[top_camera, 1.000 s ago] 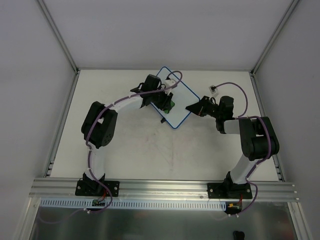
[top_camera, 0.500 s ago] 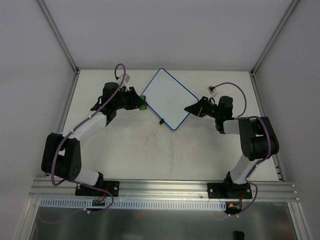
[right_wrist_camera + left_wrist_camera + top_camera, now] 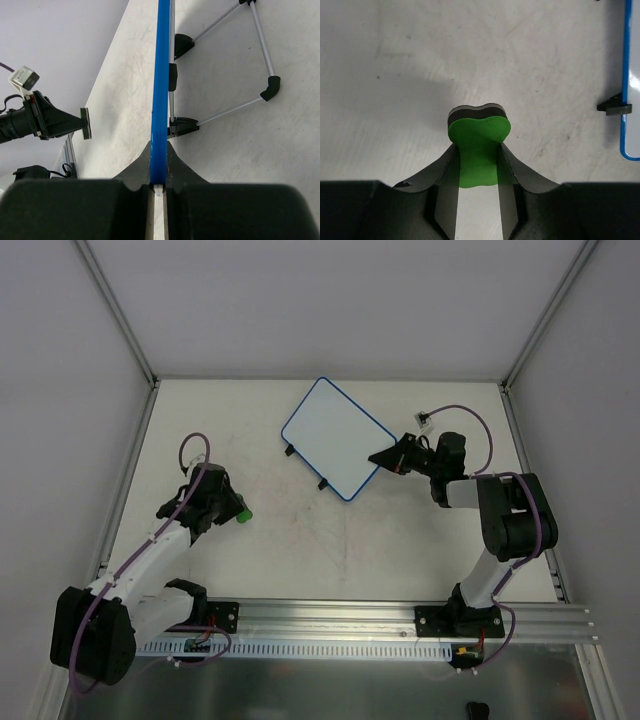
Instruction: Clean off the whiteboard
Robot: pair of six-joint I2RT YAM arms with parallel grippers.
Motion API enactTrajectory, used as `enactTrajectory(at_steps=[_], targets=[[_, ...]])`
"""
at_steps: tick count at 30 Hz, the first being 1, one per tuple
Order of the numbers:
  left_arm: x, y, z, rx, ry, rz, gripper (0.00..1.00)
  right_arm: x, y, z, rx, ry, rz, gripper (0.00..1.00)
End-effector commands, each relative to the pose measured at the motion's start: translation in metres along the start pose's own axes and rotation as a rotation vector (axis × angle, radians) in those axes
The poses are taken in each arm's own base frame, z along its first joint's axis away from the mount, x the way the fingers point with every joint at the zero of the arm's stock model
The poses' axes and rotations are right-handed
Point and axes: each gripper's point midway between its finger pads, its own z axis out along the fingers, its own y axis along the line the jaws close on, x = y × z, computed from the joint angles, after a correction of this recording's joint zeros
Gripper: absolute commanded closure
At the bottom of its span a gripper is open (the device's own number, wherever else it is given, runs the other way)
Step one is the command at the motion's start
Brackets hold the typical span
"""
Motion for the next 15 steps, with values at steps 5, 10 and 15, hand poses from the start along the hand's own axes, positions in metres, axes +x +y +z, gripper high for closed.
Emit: enactTrajectory(at_steps=[5, 10, 15], targets=[[0.033, 0.04, 0.0, -0.168, 0.09, -0.094, 0.96, -0.013, 0.032, 0.002, -0.122, -0.024, -0.106, 1.0], [0.043, 0.045, 0.008, -0.208, 0.146, -0.086, 0.97, -0.012, 0.032, 0.002, -0.121, -0.023, -0.105, 1.0], [0.049, 0.05, 0.013, -0.239, 0.178, -0.071, 0.99, -0.012, 0.033, 0.002, -0.123, -0.023, -0.108, 1.0]])
